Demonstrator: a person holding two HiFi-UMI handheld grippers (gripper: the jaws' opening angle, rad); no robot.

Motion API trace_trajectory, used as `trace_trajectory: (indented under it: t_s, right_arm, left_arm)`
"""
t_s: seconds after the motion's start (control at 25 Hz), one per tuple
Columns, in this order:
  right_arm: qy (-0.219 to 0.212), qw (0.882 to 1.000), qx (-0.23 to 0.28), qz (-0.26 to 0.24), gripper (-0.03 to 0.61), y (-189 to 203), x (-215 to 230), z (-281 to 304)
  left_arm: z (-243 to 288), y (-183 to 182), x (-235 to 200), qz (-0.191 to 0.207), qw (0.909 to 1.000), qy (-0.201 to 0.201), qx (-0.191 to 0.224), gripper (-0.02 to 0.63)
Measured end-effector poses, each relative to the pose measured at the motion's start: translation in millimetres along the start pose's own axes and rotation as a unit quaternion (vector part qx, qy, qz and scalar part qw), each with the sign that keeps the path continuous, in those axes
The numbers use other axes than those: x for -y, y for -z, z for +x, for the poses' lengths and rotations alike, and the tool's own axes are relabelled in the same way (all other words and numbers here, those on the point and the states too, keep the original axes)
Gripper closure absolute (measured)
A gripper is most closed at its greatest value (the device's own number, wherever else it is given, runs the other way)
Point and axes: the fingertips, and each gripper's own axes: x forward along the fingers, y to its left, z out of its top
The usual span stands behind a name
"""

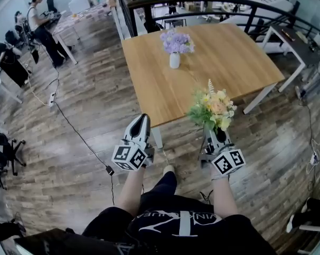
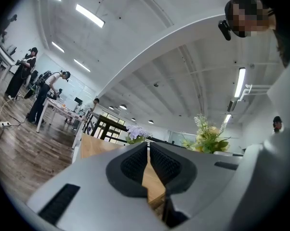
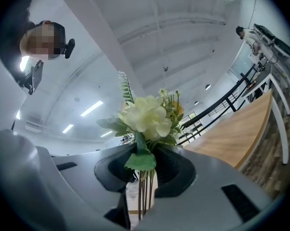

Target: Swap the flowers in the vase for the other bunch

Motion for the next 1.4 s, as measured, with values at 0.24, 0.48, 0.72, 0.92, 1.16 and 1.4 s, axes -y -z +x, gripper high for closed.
trace_trajectory:
  t_s: [0.24, 0.48, 0.72, 0.92, 1.16, 1.4]
  right_arm:
    - [0.003, 1.000, -0.012, 0.005, 0.483, 12, 25, 17]
    - [0.012, 1.000, -0.024, 0.007, 0.483, 7, 50, 68]
    - [0.008, 1.000, -0.027, 0.003, 0.483, 14, 70, 97]
    - [0.002, 0.999, -0.031, 0.006, 0.483, 20, 75, 115]
    - [0.016, 0.999, -0.028, 0.002, 0.483, 9, 97, 130]
    - [0.024, 1.000, -0.015, 0.002, 0.483, -7, 130, 146]
  left_arm:
    - [28, 16, -11, -0.004, 1.0000, -0.001, -0.006, 0.592]
    - [80, 12, -39, -0.016, 0.9997, 0.000, -0.016, 0.592]
    - [113, 19, -57, -0.019, 0.9996, 0.005, -0.019, 0.592]
    - [130, 23, -65, -0.027, 0.9994, 0.009, -0.021, 0.592]
    - [156, 26, -71, -0.027, 0.9992, 0.013, -0.028, 0.591]
    - [194, 36, -66, -0.031, 0.9986, 0.029, -0.031, 0.527]
